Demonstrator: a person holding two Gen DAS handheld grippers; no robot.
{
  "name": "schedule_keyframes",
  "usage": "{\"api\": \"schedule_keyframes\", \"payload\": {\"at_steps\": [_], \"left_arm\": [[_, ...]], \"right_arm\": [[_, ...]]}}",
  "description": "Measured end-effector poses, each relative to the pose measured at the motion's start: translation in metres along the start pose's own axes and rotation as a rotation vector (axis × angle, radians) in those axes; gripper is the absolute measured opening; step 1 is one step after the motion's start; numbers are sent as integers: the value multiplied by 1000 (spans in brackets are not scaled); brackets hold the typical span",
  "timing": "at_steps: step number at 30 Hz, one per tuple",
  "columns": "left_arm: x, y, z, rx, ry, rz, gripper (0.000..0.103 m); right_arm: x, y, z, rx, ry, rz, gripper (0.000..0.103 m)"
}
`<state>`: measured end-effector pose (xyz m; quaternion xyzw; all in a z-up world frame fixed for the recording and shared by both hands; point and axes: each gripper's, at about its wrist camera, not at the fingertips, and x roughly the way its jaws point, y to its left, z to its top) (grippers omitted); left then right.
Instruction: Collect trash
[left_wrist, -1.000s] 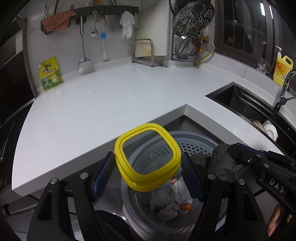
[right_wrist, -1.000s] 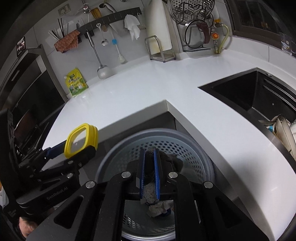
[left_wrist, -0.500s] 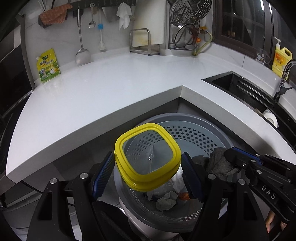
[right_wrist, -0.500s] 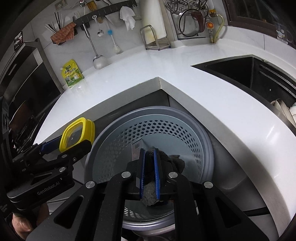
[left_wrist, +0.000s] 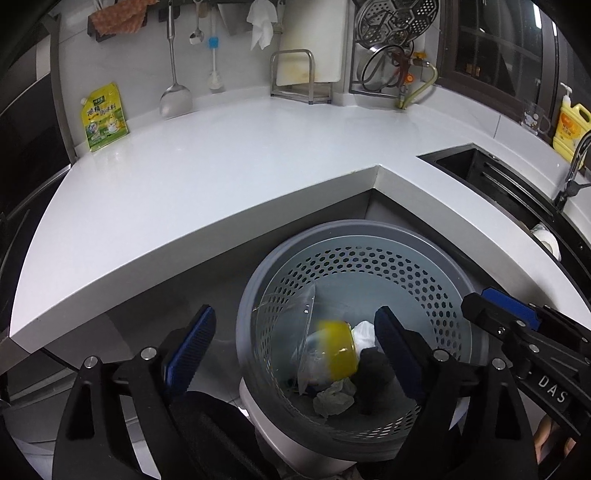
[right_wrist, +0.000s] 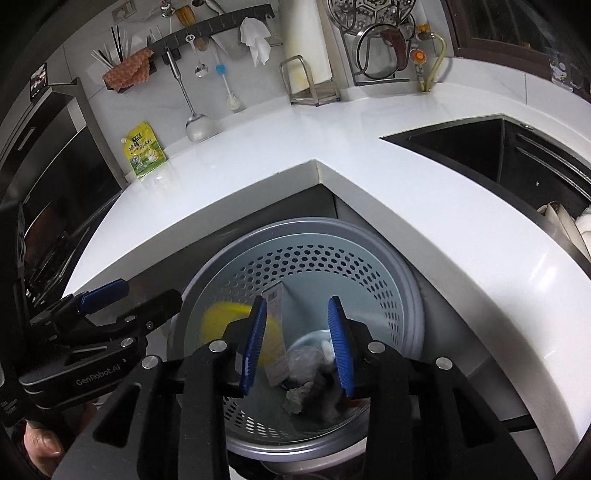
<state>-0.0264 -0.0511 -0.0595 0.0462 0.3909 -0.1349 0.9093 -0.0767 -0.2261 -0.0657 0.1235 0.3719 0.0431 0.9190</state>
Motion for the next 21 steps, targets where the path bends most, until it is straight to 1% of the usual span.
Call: {"api": "schedule_keyframes", "payload": {"at_steps": [1, 3, 4, 5, 7, 9, 14, 18, 21], "left_arm": [[-1, 1, 0, -2, -1, 2, 86], [-2, 2, 0, -7, -6, 5, 86], [-4, 3, 1, -9, -9, 9, 88], [-5, 3, 1, -11, -14, 11, 91], [-8, 4, 1, -16, -27, 13, 93], [-10, 5, 1, -12, -34, 22, 93], [-14, 5, 2, -14, -43, 27, 95], [-16, 8, 3, -25, -41, 26, 96], [-18, 10, 4, -35, -43, 25, 96]], "right_arm": [[0, 0, 0, 2, -2, 0, 34], [-2, -1, -2, 10, -11, -6, 41], [-3, -1, -2, 11, -16, -9, 46], [-4, -1, -3, 11, -19, -13, 48], [-4, 0, -3, 7, -17, -22, 49], [-4, 0, -5, 3, -19, -37, 50], [-5, 0, -6, 3, -24, -49, 56], [-4, 1, -6, 5, -26, -50, 57], [-6, 3, -6, 0, -35, -54, 62]]}}
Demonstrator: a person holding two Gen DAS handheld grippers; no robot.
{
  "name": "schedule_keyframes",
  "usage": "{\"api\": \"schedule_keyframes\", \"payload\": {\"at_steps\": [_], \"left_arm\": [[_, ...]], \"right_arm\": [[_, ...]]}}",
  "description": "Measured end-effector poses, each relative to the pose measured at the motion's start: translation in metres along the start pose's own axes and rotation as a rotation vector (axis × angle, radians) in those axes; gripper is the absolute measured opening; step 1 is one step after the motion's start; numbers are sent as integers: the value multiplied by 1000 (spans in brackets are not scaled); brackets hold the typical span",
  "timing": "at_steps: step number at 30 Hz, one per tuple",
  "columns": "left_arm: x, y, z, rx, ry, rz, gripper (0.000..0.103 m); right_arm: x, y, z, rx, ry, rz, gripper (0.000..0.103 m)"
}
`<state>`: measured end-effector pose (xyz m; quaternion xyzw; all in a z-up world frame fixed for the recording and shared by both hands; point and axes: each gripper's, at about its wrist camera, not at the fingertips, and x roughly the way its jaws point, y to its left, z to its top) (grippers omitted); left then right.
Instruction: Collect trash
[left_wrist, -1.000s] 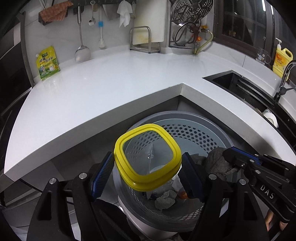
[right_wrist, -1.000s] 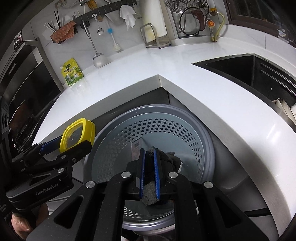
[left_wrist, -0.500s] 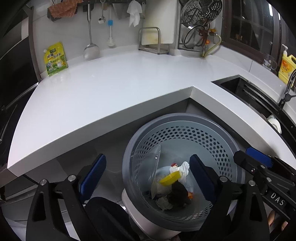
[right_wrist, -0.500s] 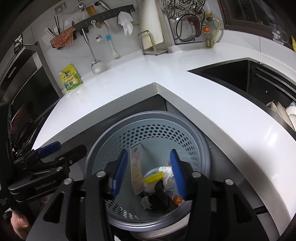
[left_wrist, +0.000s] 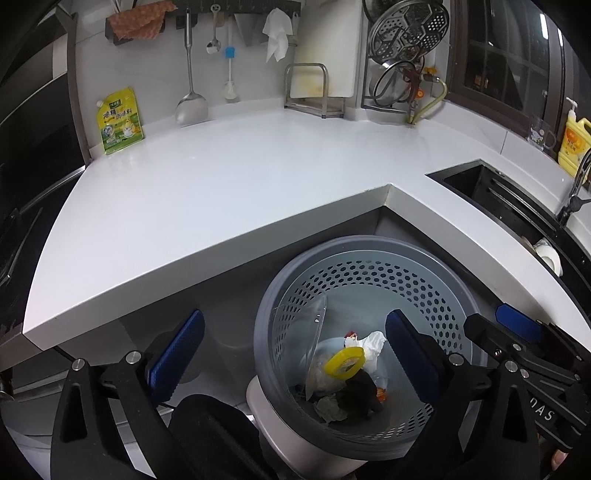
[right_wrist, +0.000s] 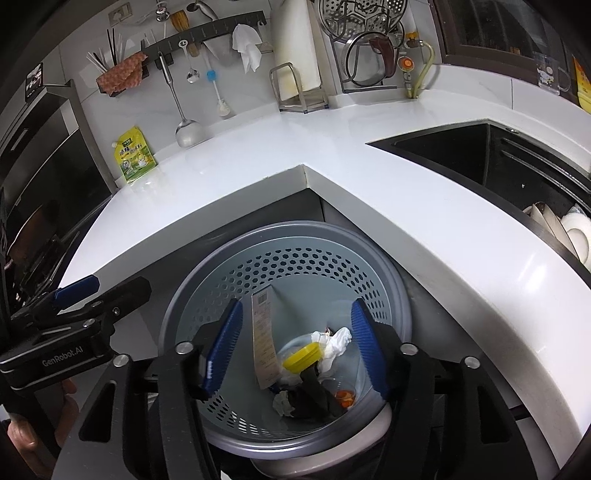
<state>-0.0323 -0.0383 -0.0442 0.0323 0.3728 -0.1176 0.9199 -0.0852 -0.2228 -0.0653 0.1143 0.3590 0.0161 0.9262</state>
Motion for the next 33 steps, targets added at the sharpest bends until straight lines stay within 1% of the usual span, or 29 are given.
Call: {"api": "schedule_keyframes", "payload": {"at_steps": [11, 33], "left_arm": [[-4, 4, 1, -10, -8, 8, 96], [-3, 5, -1, -12, -4, 37, 97]], "right_arm": [[0, 4, 1, -7, 0, -27, 63], [3, 4, 0, -7, 8, -34, 64]]}}
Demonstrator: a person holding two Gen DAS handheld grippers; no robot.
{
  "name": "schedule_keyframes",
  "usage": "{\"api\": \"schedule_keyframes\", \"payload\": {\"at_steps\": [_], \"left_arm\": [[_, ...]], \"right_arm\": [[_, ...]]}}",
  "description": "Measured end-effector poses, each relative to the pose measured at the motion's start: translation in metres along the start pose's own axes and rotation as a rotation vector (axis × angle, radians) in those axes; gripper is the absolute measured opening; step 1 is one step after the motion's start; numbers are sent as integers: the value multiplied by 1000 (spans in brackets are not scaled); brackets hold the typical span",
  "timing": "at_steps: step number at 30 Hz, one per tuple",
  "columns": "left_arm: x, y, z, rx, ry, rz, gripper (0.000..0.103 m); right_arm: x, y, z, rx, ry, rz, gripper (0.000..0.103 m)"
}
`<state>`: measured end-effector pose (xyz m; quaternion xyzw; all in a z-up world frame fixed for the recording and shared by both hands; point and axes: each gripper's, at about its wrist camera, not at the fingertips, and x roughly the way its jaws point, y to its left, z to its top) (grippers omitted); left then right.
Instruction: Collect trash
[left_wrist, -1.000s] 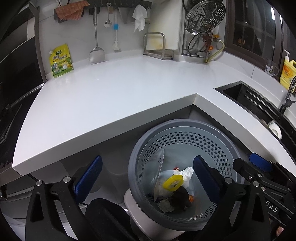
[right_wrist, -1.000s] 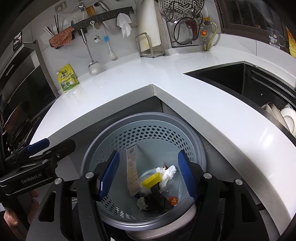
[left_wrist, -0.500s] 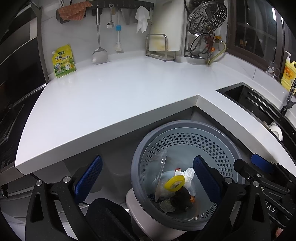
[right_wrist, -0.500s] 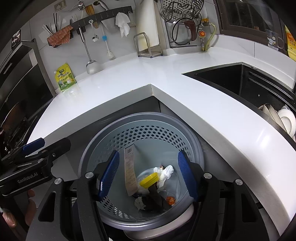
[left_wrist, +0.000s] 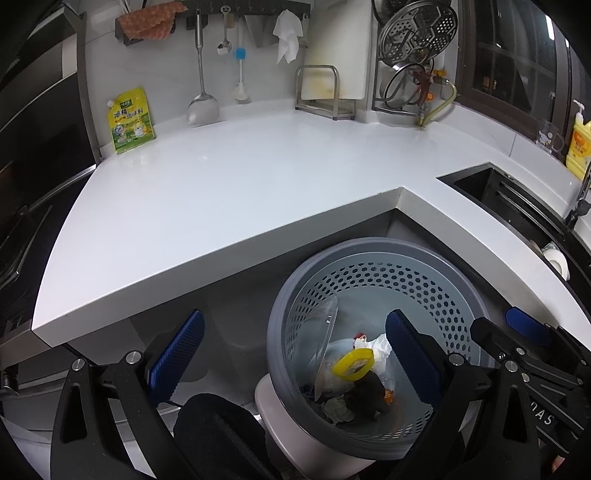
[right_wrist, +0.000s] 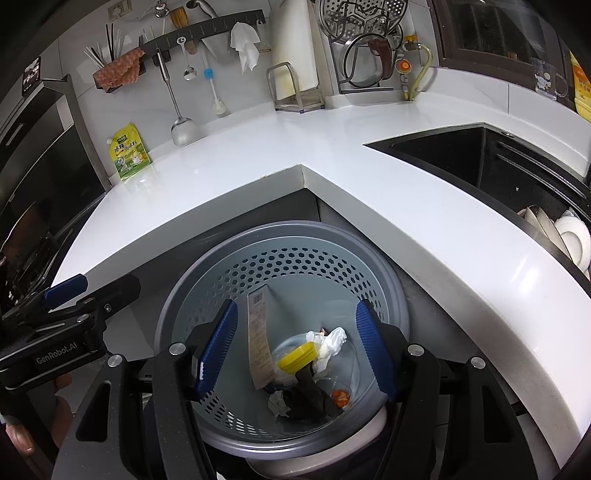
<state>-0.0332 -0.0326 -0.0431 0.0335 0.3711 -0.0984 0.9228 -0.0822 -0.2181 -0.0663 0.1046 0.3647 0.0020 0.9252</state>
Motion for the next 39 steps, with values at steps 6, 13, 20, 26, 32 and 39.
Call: {"api": "schedule_keyframes", "payload": {"at_steps": [6, 13, 20, 26, 32, 39], "left_arm": [[0, 1, 0, -3, 1, 2, 97], [1, 1, 0, 4, 3, 0, 97], [0, 0, -1, 9, -1, 5, 97], [0, 0, -1, 9, 2, 5, 97], [0, 0, -1, 8, -2, 2, 97], [0, 0, -1, 9, 2, 5, 97]], "right_arm": [[0, 0, -1, 0, -2, 0, 64], [0, 0, -1, 0, -1, 1, 64], [1, 1, -1, -1, -1, 1, 64], [2, 1, -1, -1, -1, 0, 64], [1, 1, -1, -1, -1, 0, 64], [1, 2, -1, -1, -1, 0, 64]]}}
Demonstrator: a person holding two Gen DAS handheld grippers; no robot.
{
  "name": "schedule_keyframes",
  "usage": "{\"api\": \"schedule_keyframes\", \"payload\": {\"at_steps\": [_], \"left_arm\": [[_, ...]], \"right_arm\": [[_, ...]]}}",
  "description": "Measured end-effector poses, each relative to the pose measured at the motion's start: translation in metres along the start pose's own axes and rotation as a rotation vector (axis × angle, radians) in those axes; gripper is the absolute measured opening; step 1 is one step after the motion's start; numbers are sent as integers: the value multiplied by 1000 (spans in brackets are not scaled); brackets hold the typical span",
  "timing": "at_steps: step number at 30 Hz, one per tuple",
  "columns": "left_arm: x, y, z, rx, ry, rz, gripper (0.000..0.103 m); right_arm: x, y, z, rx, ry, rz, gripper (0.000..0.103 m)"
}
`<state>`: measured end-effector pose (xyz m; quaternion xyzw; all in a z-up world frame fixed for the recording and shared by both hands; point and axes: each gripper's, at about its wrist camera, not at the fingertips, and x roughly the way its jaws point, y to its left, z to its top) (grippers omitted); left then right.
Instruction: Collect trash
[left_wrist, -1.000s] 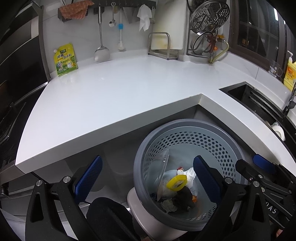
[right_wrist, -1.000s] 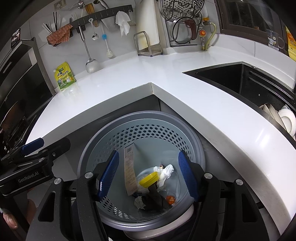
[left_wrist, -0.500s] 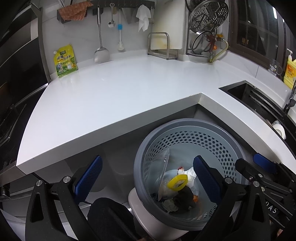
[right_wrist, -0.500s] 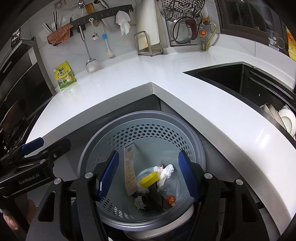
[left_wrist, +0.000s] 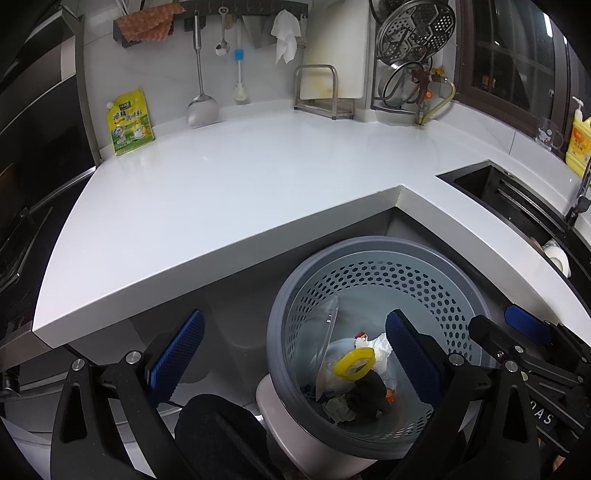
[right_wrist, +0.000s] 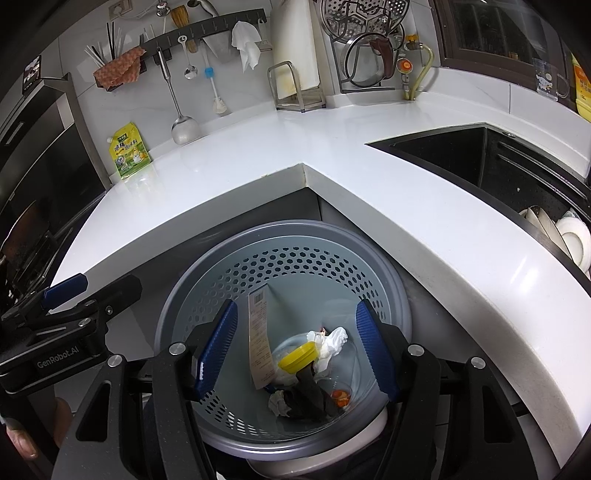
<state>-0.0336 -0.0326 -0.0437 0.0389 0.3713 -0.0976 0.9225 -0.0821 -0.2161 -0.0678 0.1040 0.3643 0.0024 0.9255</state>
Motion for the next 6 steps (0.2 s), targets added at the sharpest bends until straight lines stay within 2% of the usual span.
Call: {"api": "schedule_keyframes", "payload": {"at_steps": [6], "left_arm": [[0, -1, 0, -4, 6, -2, 97]], "right_arm": [[0, 0, 0, 0, 0, 0, 64]]}}
